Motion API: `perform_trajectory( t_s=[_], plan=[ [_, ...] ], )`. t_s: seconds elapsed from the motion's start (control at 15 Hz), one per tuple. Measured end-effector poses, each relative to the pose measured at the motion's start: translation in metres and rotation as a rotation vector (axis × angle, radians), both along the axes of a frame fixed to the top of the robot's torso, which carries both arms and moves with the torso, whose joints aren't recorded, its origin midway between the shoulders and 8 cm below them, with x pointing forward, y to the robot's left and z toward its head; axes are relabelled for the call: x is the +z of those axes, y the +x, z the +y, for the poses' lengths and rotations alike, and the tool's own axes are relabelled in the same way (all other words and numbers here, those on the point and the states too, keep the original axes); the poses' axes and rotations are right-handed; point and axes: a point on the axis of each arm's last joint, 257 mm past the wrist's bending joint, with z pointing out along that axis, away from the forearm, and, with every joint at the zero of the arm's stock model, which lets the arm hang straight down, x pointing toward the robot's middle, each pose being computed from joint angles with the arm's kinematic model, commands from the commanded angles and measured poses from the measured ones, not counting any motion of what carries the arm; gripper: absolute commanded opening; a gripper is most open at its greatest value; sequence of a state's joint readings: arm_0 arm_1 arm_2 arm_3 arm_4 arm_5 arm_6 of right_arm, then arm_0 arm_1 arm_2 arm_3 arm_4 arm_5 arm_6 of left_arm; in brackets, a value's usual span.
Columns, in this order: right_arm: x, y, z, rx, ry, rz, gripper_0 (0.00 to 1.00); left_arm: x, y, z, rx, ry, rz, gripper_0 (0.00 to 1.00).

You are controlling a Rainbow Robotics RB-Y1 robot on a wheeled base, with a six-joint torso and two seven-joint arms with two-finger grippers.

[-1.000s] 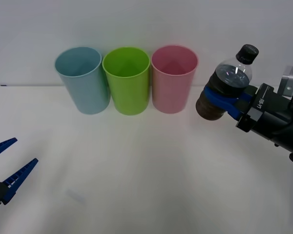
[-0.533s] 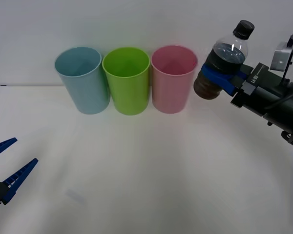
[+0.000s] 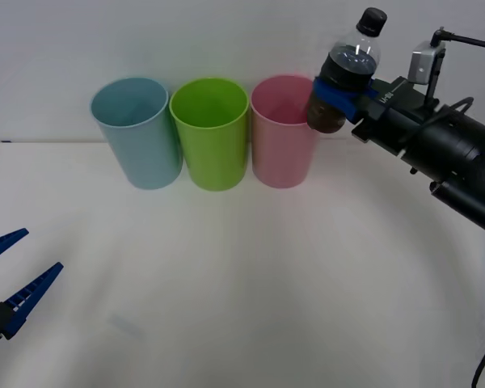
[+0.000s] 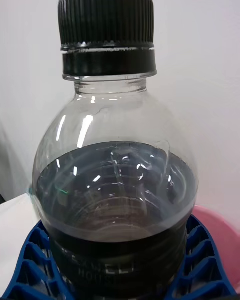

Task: Grasp the object on the table and drop it into the matching bin: aluminum can to the light blue bin, PET bottle to the pink bin.

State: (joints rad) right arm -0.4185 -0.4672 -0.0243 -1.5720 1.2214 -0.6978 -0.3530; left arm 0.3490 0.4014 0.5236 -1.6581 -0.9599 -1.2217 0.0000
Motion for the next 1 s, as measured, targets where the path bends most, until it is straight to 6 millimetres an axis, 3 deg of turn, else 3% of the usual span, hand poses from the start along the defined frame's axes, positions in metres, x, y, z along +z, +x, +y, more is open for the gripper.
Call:
perform_trajectory(
  t_s=[0.6, 1.0],
  plan=[
    [0.011, 0.072, 0.03, -0.104, 0.021, 0.019, 0.0, 0.0, 0.0, 0.0, 0.0, 0.0, 0.0, 1.0],
    [0.013, 0.107, 0.049, -0.162, 0.03, 0.043, 0.0, 0.0, 0.0, 0.0, 0.0, 0.0, 0.0, 1.0]
  ],
)
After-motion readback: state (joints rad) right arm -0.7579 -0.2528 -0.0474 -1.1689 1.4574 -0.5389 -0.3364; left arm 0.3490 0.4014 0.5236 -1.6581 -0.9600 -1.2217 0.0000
